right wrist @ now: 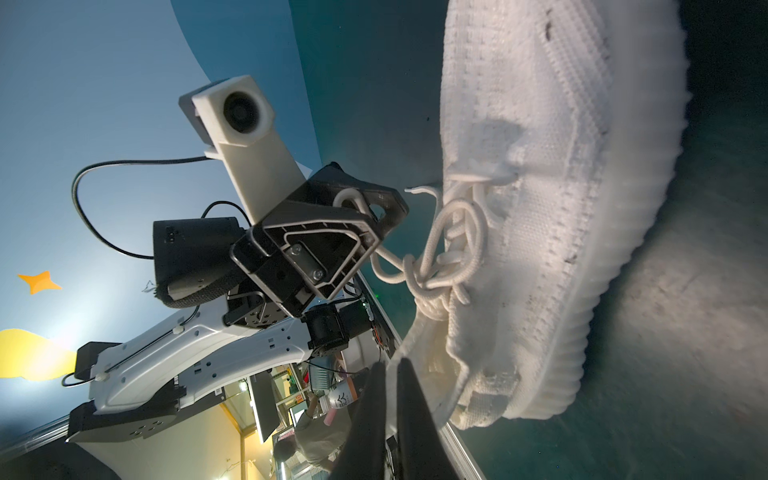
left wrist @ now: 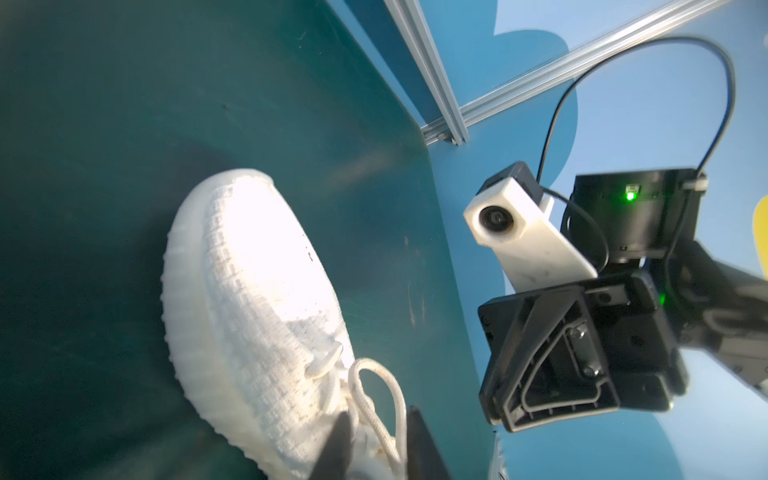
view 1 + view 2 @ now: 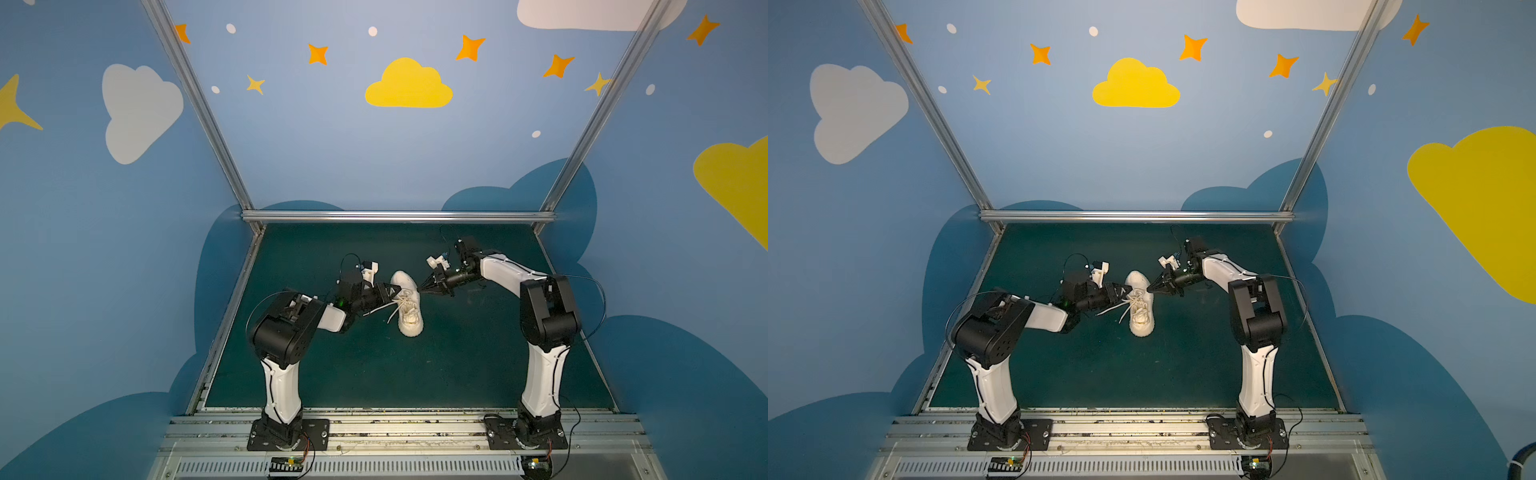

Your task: Tie the shoes

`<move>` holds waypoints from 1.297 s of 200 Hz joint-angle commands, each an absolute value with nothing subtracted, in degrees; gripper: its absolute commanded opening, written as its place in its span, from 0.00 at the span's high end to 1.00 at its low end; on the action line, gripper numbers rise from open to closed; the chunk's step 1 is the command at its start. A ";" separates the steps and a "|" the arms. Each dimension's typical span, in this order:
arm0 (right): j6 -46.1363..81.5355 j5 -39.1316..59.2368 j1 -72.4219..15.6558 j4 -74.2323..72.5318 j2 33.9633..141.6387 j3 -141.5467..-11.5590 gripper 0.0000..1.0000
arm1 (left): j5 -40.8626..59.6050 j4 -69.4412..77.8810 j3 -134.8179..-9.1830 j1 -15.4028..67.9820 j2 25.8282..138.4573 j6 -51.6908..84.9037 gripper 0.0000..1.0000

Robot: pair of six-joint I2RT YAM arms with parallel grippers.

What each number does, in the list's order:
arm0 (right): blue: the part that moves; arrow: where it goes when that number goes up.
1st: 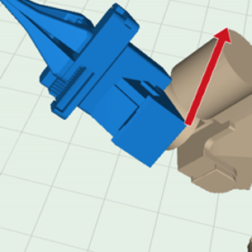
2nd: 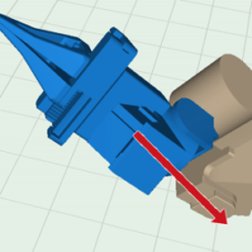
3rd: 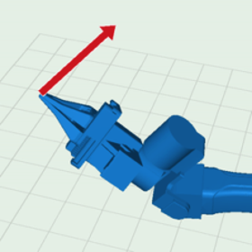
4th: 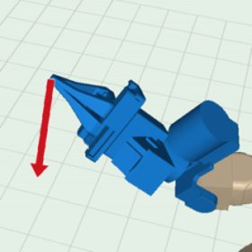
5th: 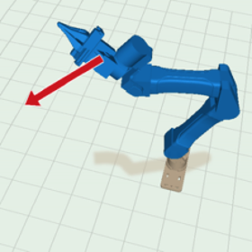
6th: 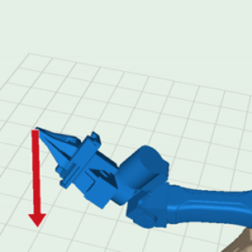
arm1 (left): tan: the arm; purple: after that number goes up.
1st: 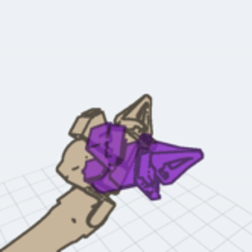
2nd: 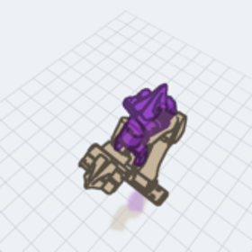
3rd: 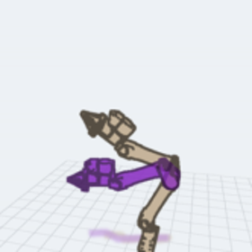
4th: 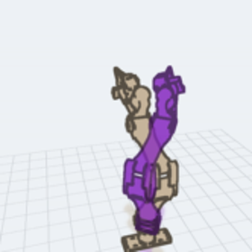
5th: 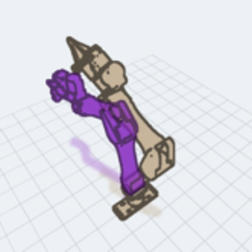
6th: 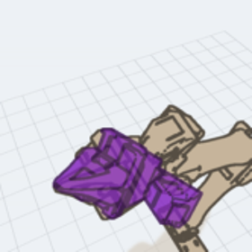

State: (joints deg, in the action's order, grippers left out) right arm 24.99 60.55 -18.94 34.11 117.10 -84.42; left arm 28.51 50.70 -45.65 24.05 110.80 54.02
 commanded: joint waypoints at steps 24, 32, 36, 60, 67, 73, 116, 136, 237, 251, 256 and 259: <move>24.27 58.73 -18.98 34.89 119.50 -86.79 0.70 | 29.44 53.87 -44.76 24.20 112.24 54.31 0.97; 24.32 58.54 -18.96 35.35 120.39 -87.37 0.69 | 29.68 54.14 -44.82 24.21 112.23 54.32 0.97; 24.31 58.50 -18.97 35.53 120.80 -87.76 0.68 | 29.85 54.14 -44.82 24.17 112.20 54.32 0.97; 25.17 58.18 -19.25 35.57 122.66 -88.66 0.67 | 30.31 54.82 -44.61 24.21 112.10 54.53 0.97; 25.48 58.55 -19.26 35.15 123.32 -88.88 0.66 | 30.24 55.03 -44.45 24.24 112.15 54.71 0.97; 25.75 58.99 -19.29 34.71 123.99 -89.06 0.66 | 30.36 55.40 -44.47 24.17 112.23 54.90 0.97; 27.25 61.29 -19.33 32.75 127.48 -91.31 0.64 | 30.71 56.45 -44.25 24.18 111.99 55.22 0.97; 26.85 61.53 -19.34 33.49 128.92 -92.92 0.65 | 31.10 56.48 -44.41 24.18 112.02 55.19 0.97; 26.54 42.99 -22.93 47.71 121.05 -99.29 0.73 | 31.49 58.61 -44.00 24.17 112.06 55.63 0.97; 26.29 42.17 -24.05 48.54 121.26 -100.12 0.74 | 31.46 58.97 -43.83 24.18 112.06 55.79 0.97; 26.18 42.15 -24.39 48.66 121.41 -100.31 0.74 | 31.47 58.97 -43.79 24.17 112.02 55.80 0.97; 26.07 42.11 -24.55 48.69 121.49 -100.43 0.75 | 31.53 58.93 -43.79 24.17 112.02 55.79 0.97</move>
